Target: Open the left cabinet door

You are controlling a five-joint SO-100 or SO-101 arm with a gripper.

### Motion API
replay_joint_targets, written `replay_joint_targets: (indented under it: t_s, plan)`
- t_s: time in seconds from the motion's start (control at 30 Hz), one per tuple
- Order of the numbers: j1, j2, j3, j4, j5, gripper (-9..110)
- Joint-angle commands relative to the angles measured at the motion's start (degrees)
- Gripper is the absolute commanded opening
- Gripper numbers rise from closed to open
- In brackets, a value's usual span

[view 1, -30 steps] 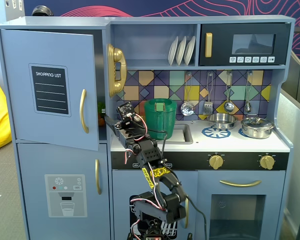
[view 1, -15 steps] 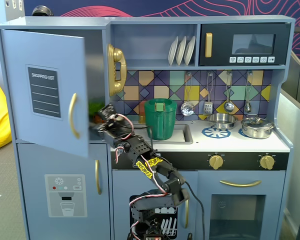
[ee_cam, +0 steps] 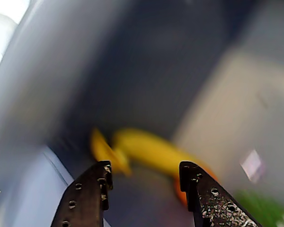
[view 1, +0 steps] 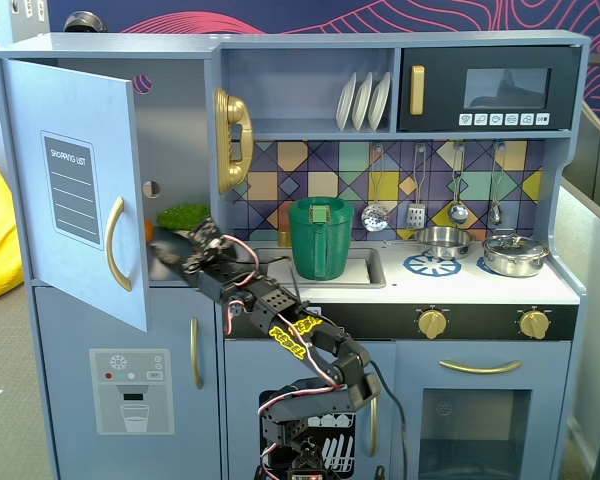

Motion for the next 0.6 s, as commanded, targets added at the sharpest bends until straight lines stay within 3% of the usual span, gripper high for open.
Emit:
replay_joint_targets:
  t_s: [0.0,0.17,0.33,0.57]
  plan:
    - [13.89,4.66,0.44,8.88,6.33,8]
    - [30.32,8.44,0.62,30.76,13.97,6]
    - [39.46,13.27,3.25,51.77,21.01,5]
    - [46.67,25.14,19.25,66.09,29.27,6]
